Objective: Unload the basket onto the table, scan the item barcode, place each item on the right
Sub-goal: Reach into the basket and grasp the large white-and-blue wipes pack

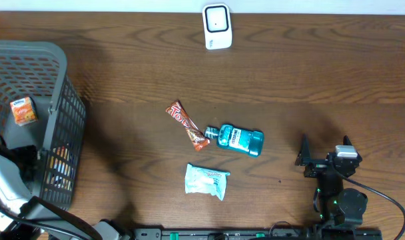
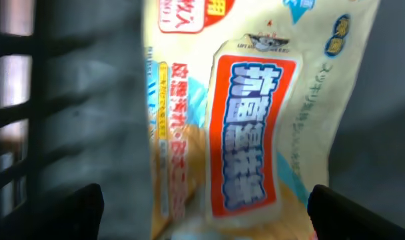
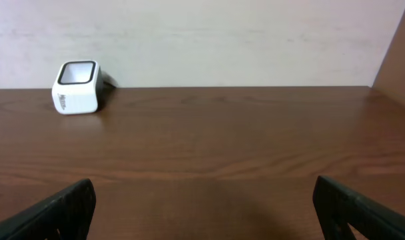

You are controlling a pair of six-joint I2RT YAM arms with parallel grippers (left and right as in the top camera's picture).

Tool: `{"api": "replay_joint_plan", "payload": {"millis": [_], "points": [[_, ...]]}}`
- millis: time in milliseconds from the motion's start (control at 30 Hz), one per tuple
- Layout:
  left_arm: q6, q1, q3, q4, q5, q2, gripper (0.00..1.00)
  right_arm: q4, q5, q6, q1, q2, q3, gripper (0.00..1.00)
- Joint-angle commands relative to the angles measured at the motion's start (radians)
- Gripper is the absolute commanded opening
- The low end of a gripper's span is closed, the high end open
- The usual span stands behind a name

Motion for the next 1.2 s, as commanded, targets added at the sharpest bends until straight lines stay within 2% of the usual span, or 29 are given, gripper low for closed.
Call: {"api": "replay_joint_plan", "payload": {"millis": [0, 200, 367, 433, 500, 533, 600, 867, 1167], "points": [[0.056, 0.004, -0.07, 0.072, -0.018, -0.003, 0.98, -0.004, -0.002, -0.014, 0.004, -0.001, -0.001, 0.99], [0.084, 0.005, -0.121, 0.187, -0.051, 0.039, 0.98, -0.004, -0.002, -0.014, 0.004, -0.001, -0.001, 0.99], [0.084, 0.005, -0.131, 0.203, -0.05, 0.146, 0.97, -0.004, -0.002, -0.014, 0.004, -0.001, -0.001, 0.99], [0.083, 0.005, -0.131, 0.197, -0.049, 0.191, 0.65, -0.004, -0.002, -0.014, 0.004, -0.001, -0.001, 0.99], [0.084, 0.005, -0.131, 0.185, -0.042, 0.212, 0.44, -0.004, -0.002, -0.014, 0.004, -0.001, -0.001, 0.99], [0.084, 0.005, -0.131, 0.179, -0.038, 0.215, 0.29, -0.004, -0.002, -0.014, 0.004, -0.001, -0.001, 0.99], [0.084, 0.005, -0.131, 0.17, -0.03, 0.207, 0.08, -0.004, -0.002, -0.014, 0.004, -0.001, -0.001, 0.99], [0.104, 0.005, -0.097, 0.132, 0.052, 0.077, 0.07, -0.004, -0.002, -0.014, 0.004, -0.001, -0.001, 0.99], [0.11, 0.005, -0.034, 0.132, 0.112, -0.26, 0.07, -0.004, -0.002, -0.014, 0.004, -0.001, -0.001, 0.99]]}}
